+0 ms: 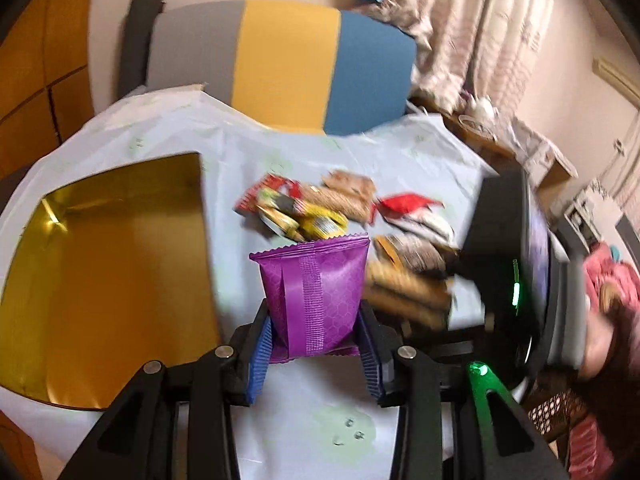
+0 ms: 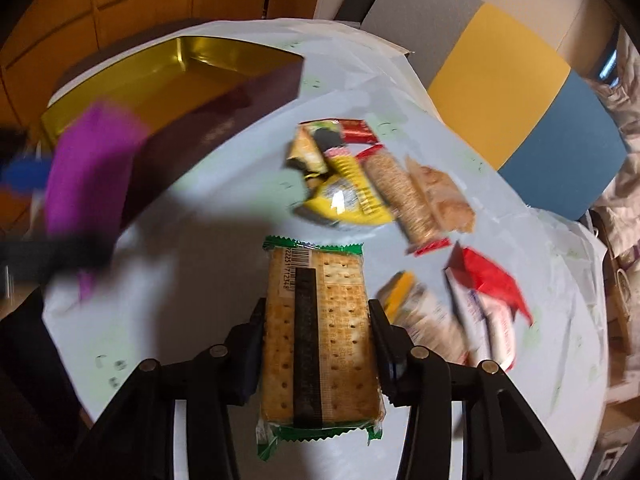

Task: Organize snacks
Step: 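Carry the purple pouch over the tin and open the left gripper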

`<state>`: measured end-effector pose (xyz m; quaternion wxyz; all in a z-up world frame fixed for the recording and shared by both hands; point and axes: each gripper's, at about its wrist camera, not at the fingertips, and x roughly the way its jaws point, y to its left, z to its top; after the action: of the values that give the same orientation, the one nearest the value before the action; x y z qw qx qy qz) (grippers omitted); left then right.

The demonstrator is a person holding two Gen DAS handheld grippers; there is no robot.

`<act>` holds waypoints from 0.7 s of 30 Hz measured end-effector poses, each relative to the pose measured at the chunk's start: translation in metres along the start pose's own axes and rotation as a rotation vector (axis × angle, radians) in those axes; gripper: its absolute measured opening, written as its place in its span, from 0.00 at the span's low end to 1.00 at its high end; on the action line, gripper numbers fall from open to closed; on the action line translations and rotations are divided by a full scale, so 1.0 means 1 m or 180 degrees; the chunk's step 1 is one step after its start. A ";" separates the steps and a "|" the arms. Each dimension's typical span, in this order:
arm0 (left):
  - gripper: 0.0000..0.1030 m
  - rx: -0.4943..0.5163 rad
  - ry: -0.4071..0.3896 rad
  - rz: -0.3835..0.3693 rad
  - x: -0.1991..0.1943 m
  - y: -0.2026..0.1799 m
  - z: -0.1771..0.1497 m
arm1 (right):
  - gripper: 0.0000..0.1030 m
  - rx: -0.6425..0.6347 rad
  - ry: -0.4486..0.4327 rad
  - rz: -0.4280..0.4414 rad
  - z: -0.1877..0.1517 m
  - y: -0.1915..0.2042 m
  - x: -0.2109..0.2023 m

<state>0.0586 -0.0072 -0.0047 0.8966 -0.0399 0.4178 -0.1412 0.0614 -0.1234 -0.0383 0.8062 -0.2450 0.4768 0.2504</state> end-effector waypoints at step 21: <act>0.39 -0.0975 0.0193 0.0737 0.037 0.134 0.050 | 0.47 0.1063 -0.0259 0.0139 -0.047 0.005 0.009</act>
<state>0.1488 0.1083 -0.0251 0.8773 -0.1233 0.4630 0.0270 0.0319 -0.1480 -0.0673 0.8487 -0.0869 0.4839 0.1949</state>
